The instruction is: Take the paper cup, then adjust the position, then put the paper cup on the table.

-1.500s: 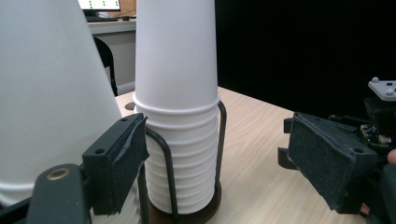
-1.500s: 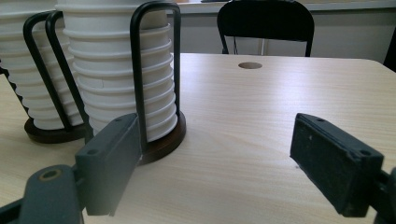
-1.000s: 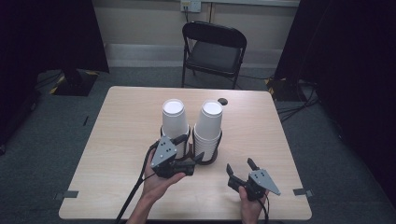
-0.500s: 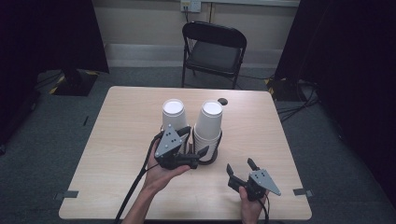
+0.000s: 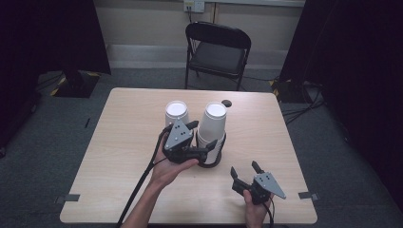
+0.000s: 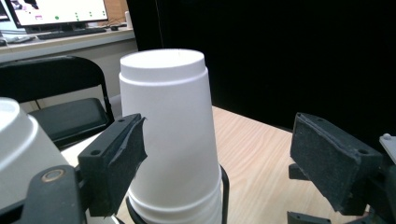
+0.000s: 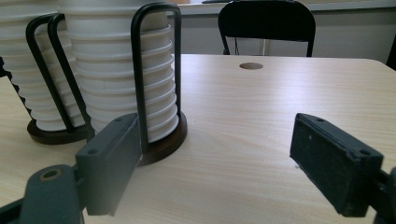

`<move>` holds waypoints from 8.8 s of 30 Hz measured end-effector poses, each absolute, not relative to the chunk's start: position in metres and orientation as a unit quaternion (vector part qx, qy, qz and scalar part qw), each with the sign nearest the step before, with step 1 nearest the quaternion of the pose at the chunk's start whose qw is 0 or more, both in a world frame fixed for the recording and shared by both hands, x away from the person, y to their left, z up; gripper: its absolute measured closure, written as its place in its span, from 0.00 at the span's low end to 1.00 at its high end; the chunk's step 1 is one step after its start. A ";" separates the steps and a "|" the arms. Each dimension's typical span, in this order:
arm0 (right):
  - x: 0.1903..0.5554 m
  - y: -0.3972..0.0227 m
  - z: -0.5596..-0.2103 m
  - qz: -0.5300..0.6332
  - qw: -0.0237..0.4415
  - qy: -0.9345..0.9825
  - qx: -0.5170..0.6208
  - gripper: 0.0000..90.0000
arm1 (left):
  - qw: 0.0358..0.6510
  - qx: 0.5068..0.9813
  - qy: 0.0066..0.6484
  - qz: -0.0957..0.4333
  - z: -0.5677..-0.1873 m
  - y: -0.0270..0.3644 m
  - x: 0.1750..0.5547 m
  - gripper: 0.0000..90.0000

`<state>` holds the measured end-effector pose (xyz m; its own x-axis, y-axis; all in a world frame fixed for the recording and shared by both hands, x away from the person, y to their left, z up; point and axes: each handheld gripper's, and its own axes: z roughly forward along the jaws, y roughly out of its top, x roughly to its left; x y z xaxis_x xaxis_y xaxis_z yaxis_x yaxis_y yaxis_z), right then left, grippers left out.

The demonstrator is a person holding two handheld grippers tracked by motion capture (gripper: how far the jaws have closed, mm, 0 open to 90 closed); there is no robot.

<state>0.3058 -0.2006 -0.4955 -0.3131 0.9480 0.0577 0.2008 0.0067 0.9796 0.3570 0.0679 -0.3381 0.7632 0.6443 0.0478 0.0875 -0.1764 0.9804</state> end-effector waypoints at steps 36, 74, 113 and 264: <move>0.306 -0.202 -0.496 0.535 0.348 0.613 0.467 0.18 | 0.564 0.722 0.297 0.269 -0.308 0.038 0.402 0.20; 0.304 -0.203 -0.496 0.544 0.342 0.611 0.462 0.18 | 0.496 0.766 0.319 0.254 -0.332 0.009 0.433 0.23; 0.304 -0.204 -0.496 0.548 0.338 0.611 0.461 0.18 | 0.589 0.709 0.292 0.256 -0.294 0.030 0.419 0.24; 0.292 -0.105 -0.483 0.634 0.284 0.689 0.206 0.67 | 0.670 0.566 0.475 -0.067 -0.448 0.132 0.319 0.24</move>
